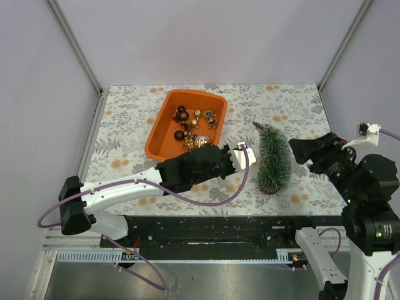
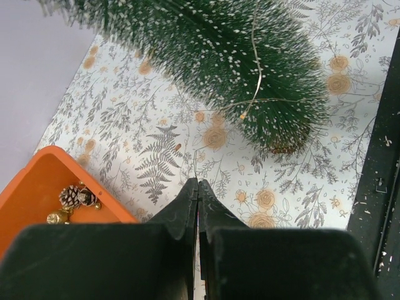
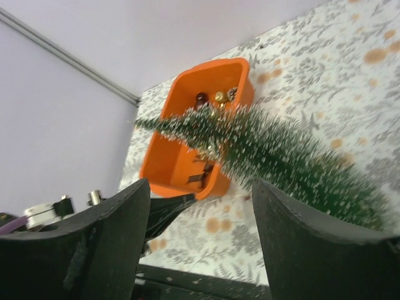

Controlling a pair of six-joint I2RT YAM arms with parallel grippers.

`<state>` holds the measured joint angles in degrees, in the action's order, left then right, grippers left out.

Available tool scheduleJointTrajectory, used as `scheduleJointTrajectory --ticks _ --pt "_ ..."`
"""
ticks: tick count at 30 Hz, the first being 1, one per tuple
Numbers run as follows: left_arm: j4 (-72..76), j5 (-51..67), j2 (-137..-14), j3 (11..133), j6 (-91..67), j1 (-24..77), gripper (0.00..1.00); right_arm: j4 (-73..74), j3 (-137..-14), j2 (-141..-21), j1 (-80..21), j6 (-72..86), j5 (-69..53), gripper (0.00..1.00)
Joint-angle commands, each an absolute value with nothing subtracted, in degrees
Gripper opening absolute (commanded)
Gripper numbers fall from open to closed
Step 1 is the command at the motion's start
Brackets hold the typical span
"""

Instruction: Decorate the small christmas tree

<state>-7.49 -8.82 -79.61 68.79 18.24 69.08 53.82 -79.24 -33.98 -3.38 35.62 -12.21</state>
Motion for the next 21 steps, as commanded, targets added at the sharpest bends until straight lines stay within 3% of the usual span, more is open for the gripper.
scheduleJointTrajectory --ticks 1,5,9,21 --pt "-3.4 -9.8 -77.3 67.8 18.8 67.4 0.00 43.0 -76.6 -38.0 -3.5 23.9 -12.1 0.77" --pt "-3.3 -10.1 -76.2 65.7 18.8 65.0 0.00 37.0 -75.2 -42.6 -3.5 21.7 -18.9 0.85" --pt "-2.6 -9.6 -75.0 62.8 18.0 62.1 0.00 34.5 -75.7 -45.2 -3.5 18.9 -22.8 1.00" --pt "-0.9 -8.3 -78.8 64.8 13.0 58.1 0.01 30.1 -70.9 -47.6 -4.0 15.9 -33.3 0.99"
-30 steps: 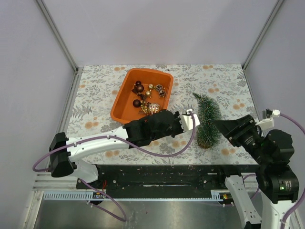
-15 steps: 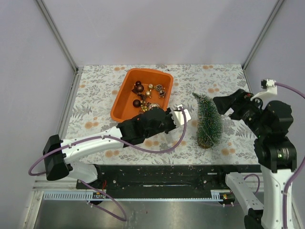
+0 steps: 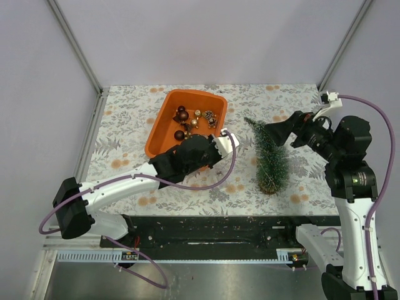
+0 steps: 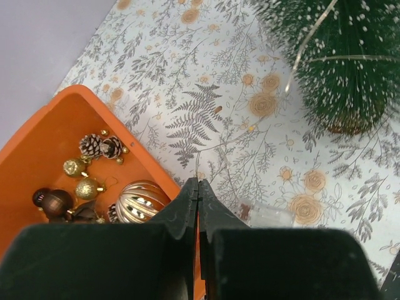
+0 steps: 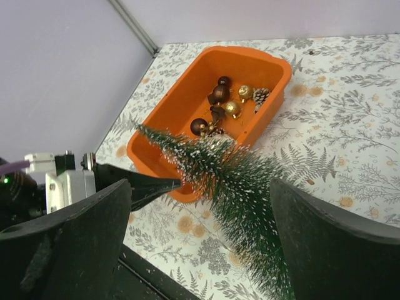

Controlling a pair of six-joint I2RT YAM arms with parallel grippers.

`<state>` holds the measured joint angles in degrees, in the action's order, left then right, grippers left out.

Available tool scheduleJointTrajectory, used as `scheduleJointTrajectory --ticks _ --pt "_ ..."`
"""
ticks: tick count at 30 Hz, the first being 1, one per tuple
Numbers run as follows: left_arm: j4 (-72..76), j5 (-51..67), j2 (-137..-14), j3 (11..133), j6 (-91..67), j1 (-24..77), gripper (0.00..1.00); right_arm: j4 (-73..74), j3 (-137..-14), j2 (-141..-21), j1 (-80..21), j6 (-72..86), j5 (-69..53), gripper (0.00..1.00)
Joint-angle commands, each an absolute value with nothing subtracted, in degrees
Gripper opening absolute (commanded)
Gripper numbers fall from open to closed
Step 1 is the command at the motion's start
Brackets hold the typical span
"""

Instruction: Decorate the small christmas tree

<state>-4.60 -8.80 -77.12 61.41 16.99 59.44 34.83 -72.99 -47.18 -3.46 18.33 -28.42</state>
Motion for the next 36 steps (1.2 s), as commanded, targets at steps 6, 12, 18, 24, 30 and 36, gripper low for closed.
scheduleJointTrajectory --ticks 6,12,18,24,30,36 --pt "-1.2 -4.2 -83.0 69.4 9.8 57.2 0.04 23.7 -67.4 -48.3 -4.3 15.7 -36.9 0.99" --pt "-0.9 -1.5 -86.7 72.5 8.9 57.2 0.05 25.8 -68.6 -50.2 -6.4 10.0 -32.1 0.99" --pt "-0.5 -1.4 -88.2 73.6 7.7 57.2 0.05 27.5 -68.8 -51.6 -13.7 4.4 -25.0 0.99" --pt "-0.3 -2.2 -88.7 73.8 6.2 57.2 0.05 27.4 -66.7 -51.6 -15.3 1.9 -20.8 0.79" --pt "-0.3 -3.2 -90.6 76.8 3.3 56.5 0.05 20.1 -60.5 -44.6 -15.3 3.1 -19.7 0.52" --pt "-0.3 -4.0 -93.4 80.4 0.2 55.4 0.05 11.9 -56.2 -41.6 -15.3 6.4 -29.1 0.49"
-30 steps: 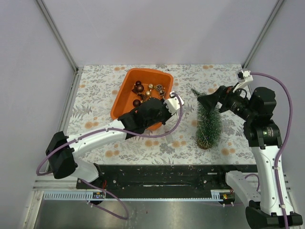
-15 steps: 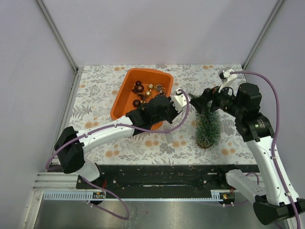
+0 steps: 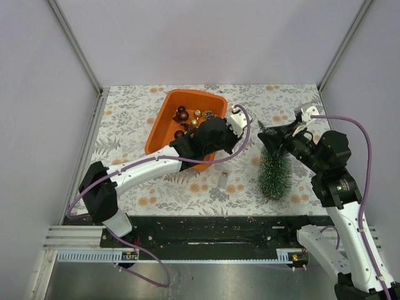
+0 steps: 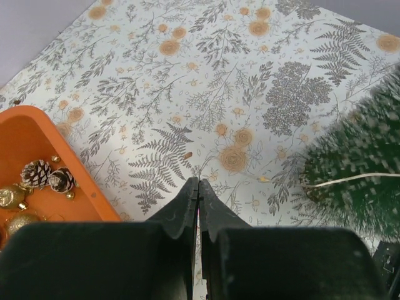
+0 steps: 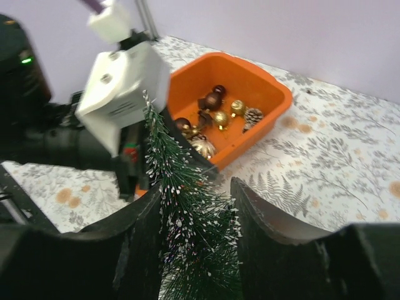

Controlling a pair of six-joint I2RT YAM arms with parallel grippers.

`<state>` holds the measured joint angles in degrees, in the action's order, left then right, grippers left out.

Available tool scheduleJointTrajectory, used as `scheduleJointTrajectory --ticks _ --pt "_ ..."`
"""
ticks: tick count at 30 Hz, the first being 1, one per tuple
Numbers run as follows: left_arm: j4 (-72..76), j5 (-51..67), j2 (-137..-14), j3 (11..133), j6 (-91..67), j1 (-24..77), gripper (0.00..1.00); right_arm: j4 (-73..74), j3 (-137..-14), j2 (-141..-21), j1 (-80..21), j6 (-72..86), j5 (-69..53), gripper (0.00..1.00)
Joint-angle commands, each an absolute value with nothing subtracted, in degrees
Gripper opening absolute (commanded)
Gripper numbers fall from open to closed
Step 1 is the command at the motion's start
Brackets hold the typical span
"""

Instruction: Decorate the small christmas tree

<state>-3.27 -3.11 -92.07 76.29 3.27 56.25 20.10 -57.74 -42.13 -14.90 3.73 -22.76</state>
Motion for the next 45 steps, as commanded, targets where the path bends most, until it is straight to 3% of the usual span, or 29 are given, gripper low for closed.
scheduleJointTrajectory --ticks 1,11,15,20,22,24,29,32,35,45 --pt "-0.3 -3.5 -93.8 81.1 0.3 55.4 0.05 10.6 -56.1 -41.8 -15.3 7.2 -30.7 0.48" --pt "2.0 3.8 -99.7 89.2 -3.1 55.4 0.19 0.6 -59.1 -47.6 -15.3 14.0 -46.4 0.38" --pt "1.1 5.0 -100.4 90.8 -5.3 55.4 0.32 0.6 -59.9 -48.7 -15.3 12.5 -48.4 0.36" --pt "0.4 5.8 -97.2 86.7 -6.3 55.3 0.65 1.8 -59.5 -48.7 -15.3 10.1 -47.7 0.34" --pt "0.1 7.1 -95.6 84.9 -6.9 55.3 0.91 1.7 -60.0 -48.7 -15.2 9.5 -47.3 0.33" --pt "0.1 8.5 -94.1 84.1 -7.1 55.3 0.99 1.8 -61.3 -49.0 -15.2 8.5 -47.5 0.33" --pt "-3.9 4.4 -91.9 84.7 -6.9 55.3 0.99 1.6 -63.5 -47.8 -15.2 0.4 -51.7 0.31" --pt "-6.4 -3.3 -89.9 83.7 -5.1 55.3 0.99 1.8 -61.9 -44.9 -15.3 -6.1 -51.9 0.39" --pt "-8.2 -8.1 -87.2 81.8 -4.0 54.3 0.99 4.0 -60.6 -43.3 -15.2 -10.6 -49.1 0.42" --pt "-21.2 -6.9 -83.2 84.3 -2.6 45.2 0.99 13.2 -60.8 -45.3 -15.2 -22.9 -43.2 0.38"
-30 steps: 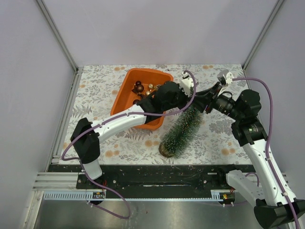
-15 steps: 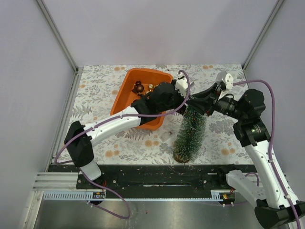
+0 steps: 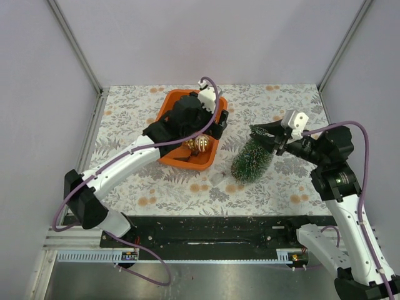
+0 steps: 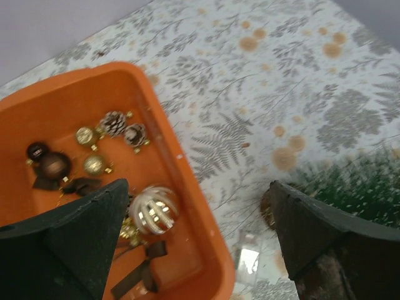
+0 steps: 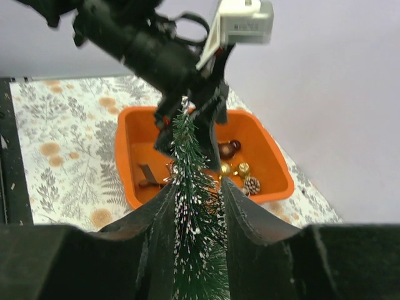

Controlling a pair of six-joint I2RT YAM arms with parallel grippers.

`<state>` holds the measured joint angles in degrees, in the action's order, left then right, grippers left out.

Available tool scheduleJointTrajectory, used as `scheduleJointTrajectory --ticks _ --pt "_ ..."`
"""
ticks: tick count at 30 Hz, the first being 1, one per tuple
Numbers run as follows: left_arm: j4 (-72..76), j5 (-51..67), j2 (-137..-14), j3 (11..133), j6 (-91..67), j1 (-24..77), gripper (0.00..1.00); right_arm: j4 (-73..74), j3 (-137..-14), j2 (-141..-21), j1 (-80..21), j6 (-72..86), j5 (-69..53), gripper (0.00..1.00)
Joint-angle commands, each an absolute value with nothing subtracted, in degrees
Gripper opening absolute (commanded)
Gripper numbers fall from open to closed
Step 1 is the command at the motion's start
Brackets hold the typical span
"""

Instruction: Decorate the small christmas tree

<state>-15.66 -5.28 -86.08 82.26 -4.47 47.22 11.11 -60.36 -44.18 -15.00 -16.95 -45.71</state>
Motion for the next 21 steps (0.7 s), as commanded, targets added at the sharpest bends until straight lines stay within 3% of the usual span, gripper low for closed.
scheduleJointTrajectory --ticks 1,6,11,17,21 --pt "-23.4 -7.0 -83.5 84.9 -1.8 44.6 0.99 13.8 -60.9 -45.7 -15.4 -22.9 -43.2 0.38" --pt "-33.3 -9.4 -86.8 88.5 2.0 42.7 0.99 15.0 -59.7 -45.3 -15.3 -21.7 -43.3 0.41" --pt "-33.5 -8.7 -86.4 85.7 0.3 38.3 0.99 14.2 -56.6 -43.7 -15.3 -17.3 -42.5 0.47" --pt "-31.6 -9.9 -86.5 81.6 5.2 35.2 0.99 5.6 -53.1 -41.2 -15.3 -7.7 -40.5 0.69" --pt "-32.0 -9.2 -89.8 81.2 7.1 33.5 0.99 4.5 -56.0 -44.6 -15.3 -4.0 -42.1 0.74"
